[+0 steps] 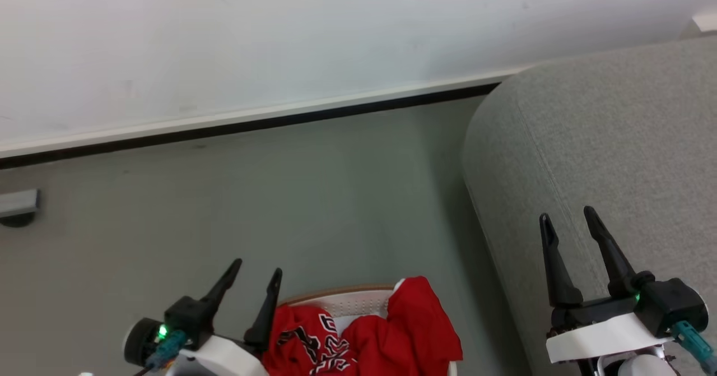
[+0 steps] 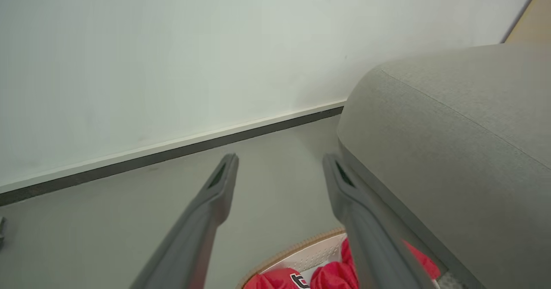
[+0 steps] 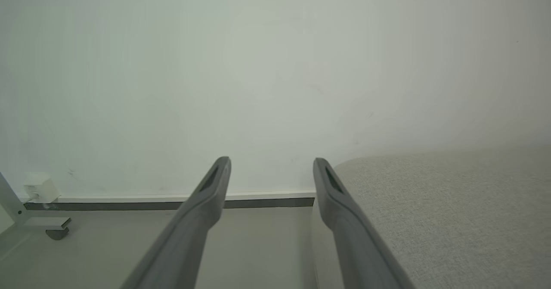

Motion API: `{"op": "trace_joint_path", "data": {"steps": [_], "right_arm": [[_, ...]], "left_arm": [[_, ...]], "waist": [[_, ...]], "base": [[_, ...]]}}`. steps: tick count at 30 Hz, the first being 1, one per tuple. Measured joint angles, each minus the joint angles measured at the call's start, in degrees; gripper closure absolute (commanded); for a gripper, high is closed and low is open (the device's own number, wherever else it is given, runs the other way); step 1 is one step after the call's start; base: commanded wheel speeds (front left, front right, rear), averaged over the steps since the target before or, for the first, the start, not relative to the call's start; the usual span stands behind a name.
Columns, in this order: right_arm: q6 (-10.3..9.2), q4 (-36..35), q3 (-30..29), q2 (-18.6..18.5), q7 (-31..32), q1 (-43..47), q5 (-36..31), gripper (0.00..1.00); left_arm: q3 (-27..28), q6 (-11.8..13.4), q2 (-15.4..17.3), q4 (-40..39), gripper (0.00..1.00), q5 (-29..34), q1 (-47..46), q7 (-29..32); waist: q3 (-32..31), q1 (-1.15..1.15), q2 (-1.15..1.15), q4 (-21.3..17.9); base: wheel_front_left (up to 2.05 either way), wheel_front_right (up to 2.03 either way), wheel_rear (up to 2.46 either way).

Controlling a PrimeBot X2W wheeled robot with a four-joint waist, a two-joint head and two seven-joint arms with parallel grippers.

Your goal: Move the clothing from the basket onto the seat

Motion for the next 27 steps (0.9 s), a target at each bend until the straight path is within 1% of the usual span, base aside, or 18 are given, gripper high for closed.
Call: {"op": "trace_joint_path", "data": {"steps": [3,8,16,19,22,27], "right_arm": [[0.0,-0.84,-0.15,0.03,0.0,-0.63,0.56,0.0],[0.0,-1.8,-0.85,0.01,0.0,-0.87,1.81,0.0],[0.0,-3.55,-1.48,0.01,0.0,-2.98,4.04,0.0],[0.0,-4.87,-2.01,0.0,0.0,-3.87,8.22,0.0],[0.0,-6.38,-2.63,-0.03,0.0,-5.48,11.31,0.0],[0.0,-8.98,-3.18,-0.02,0.0,-7.67,12.28,0.0]], "left_arm": [[-3.75,0.0,0.63,3.8,0.0,-2.19,-1.49,0.0],[-10.89,-0.01,3.49,11.41,0.0,-2.16,-5.06,0.0],[-21.84,0.0,6.71,21.94,0.0,-2.04,-13.18,0.0],[-26.43,0.0,7.62,25.59,0.0,-1.38,-16.42,0.08],[-30.95,0.0,8.11,29.44,0.0,-1.16,-20.4,1.25],[-38.23,0.0,8.06,35.02,0.0,-0.9,-25.23,3.01]], "waist": [[1.61,0.0,0.0,-1.2],[4.29,0.0,0.0,-3.07],[9.39,0.0,0.0,-5.37],[11.65,0.0,0.0,-6.03],[14.41,0.0,0.0,-6.38],[19.12,0.0,0.0,-6.9]], "base": [[0.0,0.0,0.0],[0.0,0.0,0.0],[0.0,0.0,0.0],[0.0,0.0,0.0],[0.0,0.0,0.0],[0.0,0.0,0.0]]}}
